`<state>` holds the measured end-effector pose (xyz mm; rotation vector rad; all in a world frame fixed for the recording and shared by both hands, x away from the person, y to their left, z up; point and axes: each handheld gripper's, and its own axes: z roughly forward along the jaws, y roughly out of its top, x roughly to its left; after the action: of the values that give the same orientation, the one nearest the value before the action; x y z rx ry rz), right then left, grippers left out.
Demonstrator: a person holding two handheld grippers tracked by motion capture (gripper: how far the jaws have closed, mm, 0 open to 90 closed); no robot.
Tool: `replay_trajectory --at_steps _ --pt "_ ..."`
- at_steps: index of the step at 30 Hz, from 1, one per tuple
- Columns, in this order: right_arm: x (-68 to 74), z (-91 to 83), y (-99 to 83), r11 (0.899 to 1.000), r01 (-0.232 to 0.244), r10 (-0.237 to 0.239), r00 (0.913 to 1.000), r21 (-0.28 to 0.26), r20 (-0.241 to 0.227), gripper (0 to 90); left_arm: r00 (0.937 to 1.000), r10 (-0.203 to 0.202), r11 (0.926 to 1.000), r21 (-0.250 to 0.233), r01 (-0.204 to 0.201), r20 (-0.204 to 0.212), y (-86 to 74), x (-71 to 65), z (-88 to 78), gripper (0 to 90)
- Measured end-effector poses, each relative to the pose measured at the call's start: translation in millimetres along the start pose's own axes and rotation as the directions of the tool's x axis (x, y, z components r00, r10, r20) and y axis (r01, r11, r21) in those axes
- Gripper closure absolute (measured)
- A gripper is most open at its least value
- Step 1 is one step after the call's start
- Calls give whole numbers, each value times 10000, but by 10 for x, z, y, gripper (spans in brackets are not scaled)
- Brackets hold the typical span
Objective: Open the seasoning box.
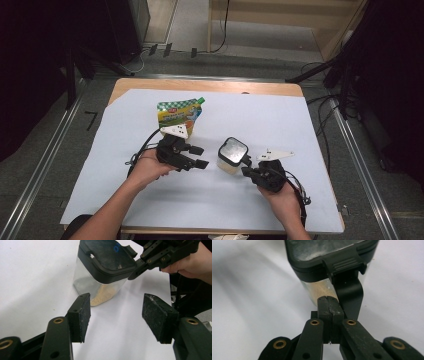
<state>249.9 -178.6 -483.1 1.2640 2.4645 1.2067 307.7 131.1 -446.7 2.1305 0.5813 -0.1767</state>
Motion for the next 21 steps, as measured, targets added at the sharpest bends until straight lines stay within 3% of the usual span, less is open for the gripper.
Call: replay_trajectory --at_steps 6,9,11,13,18,21 --pt "-140 -33 0 9996 -270 269 9993 47 243 900 10000 -15 9999 -138 15 -6 15 -6 -14 362" --pt "-208 -49 2 9991 -425 423 9985 30 358 900 9998 -122 9997 -215 125 147 21 -6 -7 297" --pt "-244 -56 6 9990 -443 443 9981 8 423 900 9995 -268 9991 -311 273 186 28 3 12 298" --pt "-259 -56 7 9991 -428 429 9981 -32 447 900 9996 -253 9995 -188 250 -135 34 -4 28 301" --pt "-334 -47 27 9983 -587 588 9965 -30 589 900 9999 37 10000 -86 -38 -118 49 -24 42 370" --pt "-385 -51 42 9978 -656 663 9950 -126 746 900 10000 -23 10000 8 23 34 63 -25 67 394"
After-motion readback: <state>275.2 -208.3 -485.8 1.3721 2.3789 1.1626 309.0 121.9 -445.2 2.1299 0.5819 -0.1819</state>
